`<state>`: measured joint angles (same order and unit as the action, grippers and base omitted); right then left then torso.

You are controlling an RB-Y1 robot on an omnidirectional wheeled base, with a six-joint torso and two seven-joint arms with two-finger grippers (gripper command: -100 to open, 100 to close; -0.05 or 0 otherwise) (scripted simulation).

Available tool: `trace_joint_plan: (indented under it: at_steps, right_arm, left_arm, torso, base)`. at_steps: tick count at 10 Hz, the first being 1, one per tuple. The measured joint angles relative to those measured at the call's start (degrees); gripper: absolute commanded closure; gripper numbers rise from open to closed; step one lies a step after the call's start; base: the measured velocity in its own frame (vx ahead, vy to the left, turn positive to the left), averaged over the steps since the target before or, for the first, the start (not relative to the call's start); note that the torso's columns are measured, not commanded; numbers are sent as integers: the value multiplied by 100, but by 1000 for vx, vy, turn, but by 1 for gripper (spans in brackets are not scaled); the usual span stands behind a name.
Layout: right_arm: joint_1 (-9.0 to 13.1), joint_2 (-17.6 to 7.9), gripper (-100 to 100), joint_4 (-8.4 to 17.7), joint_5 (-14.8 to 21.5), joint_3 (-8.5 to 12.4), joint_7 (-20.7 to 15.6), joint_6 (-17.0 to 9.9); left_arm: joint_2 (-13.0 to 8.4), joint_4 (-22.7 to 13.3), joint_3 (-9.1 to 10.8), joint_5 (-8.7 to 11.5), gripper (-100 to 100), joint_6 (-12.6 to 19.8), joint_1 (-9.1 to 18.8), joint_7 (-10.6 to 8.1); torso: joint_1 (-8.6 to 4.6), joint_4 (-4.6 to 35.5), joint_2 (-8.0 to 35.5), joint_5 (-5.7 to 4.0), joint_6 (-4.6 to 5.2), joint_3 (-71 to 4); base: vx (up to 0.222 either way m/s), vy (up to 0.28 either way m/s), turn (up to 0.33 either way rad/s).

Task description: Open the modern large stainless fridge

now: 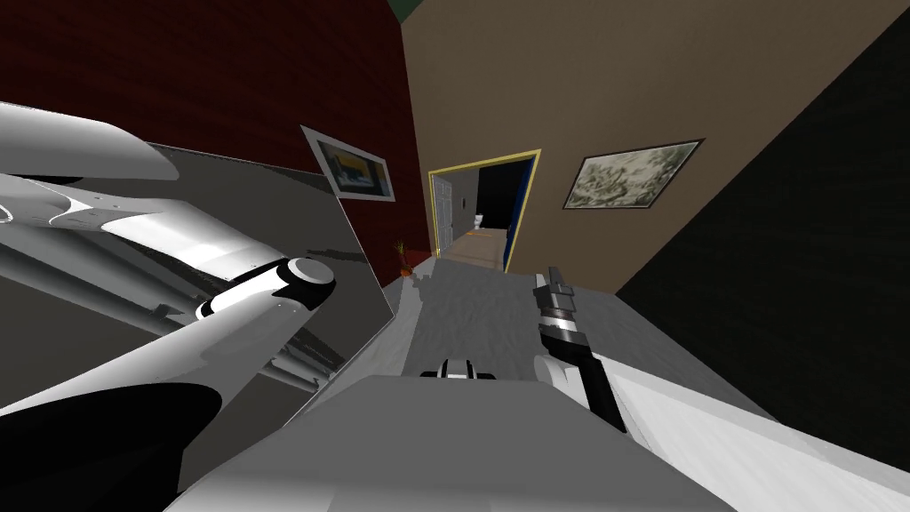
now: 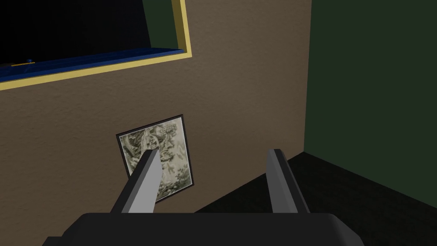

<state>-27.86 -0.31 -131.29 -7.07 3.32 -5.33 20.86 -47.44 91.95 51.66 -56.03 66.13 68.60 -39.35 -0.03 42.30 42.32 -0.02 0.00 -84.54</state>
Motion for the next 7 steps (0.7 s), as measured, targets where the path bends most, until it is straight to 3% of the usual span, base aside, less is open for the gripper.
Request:
trace_joint_plan:
  at_steps: [1, 2, 5, 7]
  right_arm:
    - [1, -2, 0, 0, 0, 2, 0, 0]
    - [1, -5, 0, 1, 0, 4, 0, 0]
    - [0, -5, 0, 1, 0, 5, 0, 0]
    - [0, -5, 0, 1, 0, 5, 0, 0]
  left_arm:
    - [-5, 8, 0, -16, -100, 5, -1, -5]
    - [-37, 0, 18, -30, -100, 15, 17, -10]
    - [-112, 1, 48, -101, -100, 74, 71, -37]
    - [-158, 31, 84, -132, -100, 118, 94, -26]
  torso:
    - [58, 2, 14, 16, 1, 7]
    - [112, 3, 8, 37, -5, 6]
    - [0, -5, -12, 1, 1, -8]
    - [-7, -2, -4, -3, 1, -3]
  base:
    - [66, 75, 2]
    - [87, 160, 8]
    - [101, 156, 8]
    - [100, 169, 4]
